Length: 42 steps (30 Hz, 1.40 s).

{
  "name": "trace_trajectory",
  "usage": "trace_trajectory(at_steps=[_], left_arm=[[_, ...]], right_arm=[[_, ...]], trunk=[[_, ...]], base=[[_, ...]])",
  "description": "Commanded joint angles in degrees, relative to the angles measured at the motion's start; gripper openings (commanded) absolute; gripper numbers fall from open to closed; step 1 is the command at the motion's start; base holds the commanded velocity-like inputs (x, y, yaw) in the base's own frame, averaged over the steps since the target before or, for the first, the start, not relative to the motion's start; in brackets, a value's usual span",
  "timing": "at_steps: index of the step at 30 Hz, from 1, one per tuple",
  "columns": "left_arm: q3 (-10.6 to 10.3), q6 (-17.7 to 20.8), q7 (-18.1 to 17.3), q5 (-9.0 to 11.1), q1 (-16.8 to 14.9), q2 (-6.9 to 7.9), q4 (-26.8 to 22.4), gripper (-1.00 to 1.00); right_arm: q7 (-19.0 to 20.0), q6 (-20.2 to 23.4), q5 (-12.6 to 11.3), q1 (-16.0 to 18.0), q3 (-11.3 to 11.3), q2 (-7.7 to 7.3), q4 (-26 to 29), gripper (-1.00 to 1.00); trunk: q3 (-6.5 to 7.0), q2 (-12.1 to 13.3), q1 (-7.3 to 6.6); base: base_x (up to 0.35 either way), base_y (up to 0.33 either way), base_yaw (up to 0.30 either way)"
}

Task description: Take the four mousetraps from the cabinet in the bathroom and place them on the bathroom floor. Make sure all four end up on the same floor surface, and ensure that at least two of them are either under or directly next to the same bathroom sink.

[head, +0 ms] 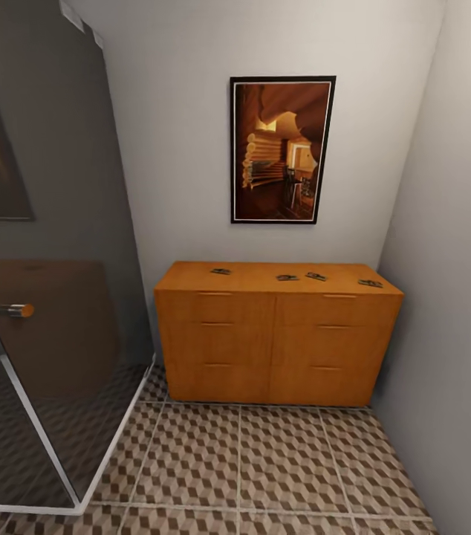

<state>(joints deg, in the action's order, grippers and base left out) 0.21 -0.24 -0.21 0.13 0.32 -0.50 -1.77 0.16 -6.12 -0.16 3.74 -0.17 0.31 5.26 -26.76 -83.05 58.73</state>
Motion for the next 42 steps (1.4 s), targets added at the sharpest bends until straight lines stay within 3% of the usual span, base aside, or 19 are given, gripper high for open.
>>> trace_trajectory(at_steps=[1,16,42], left_arm=[[0.01,-0.02,-0.03,0.02,0.03,-0.01,-0.10,1.00],[-0.03,-0.02,-0.05,-0.04,0.03,0.02,-0.09,1.00],[0.03,-0.02,0.03,0.04,0.03,0.06,-0.14,1.00]], right_arm=[[0.02,-0.20,-0.02,0.04,-0.04,0.01,-0.07,1.00],[0.02,-0.20,-0.02,0.04,0.00,0.04,-0.07,1.00],[0.01,-0.20,0.16,0.04,0.06,-0.12,-0.16,1.00]], trunk=[[-0.03,-0.02,0.00],[0.23,-0.02,0.00],[0.24,-0.02,0.00]], base=[[0.000,0.000,-0.284],[0.025,0.000,-0.248],[0.270,0.000,-0.013]])
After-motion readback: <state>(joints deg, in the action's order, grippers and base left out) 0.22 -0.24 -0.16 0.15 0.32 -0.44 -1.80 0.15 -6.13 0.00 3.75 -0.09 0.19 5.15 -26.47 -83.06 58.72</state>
